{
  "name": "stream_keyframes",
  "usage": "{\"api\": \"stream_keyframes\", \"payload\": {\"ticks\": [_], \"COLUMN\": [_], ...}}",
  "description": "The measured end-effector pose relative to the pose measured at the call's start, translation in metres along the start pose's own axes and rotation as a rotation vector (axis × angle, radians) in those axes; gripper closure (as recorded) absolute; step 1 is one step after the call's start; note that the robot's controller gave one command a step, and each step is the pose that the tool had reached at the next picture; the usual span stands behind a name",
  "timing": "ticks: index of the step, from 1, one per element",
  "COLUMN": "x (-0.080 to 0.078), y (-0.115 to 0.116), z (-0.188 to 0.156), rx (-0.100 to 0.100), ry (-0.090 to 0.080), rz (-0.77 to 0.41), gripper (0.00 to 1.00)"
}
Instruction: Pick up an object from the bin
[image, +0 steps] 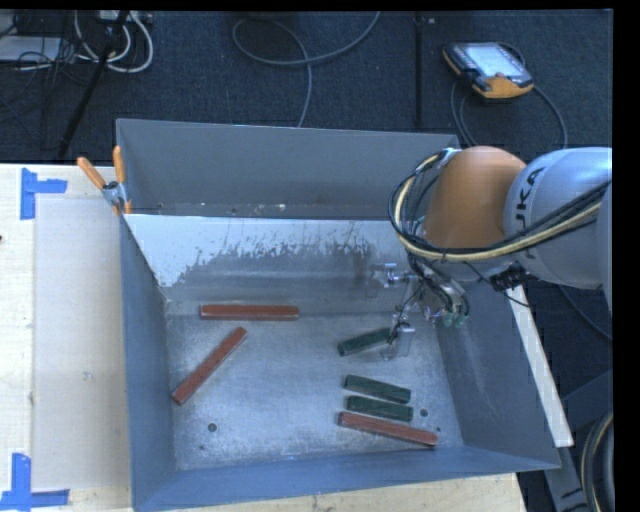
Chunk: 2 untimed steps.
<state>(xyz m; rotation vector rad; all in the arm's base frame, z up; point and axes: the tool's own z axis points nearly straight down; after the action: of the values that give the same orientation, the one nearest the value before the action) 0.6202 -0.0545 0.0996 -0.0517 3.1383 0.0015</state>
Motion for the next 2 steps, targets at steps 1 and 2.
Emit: {"api": "stream_keyframes", "payload": {"ticks": [1, 2], "x": [-0.001, 0.002], "y": [-0.001, 0.013], "z": [0.027, 0.029], "rx": [0.000, 0.000], "ry": [0.003, 0.003], "rz": [0.062, -0.050], "gripper": [0.00, 1.00]}}
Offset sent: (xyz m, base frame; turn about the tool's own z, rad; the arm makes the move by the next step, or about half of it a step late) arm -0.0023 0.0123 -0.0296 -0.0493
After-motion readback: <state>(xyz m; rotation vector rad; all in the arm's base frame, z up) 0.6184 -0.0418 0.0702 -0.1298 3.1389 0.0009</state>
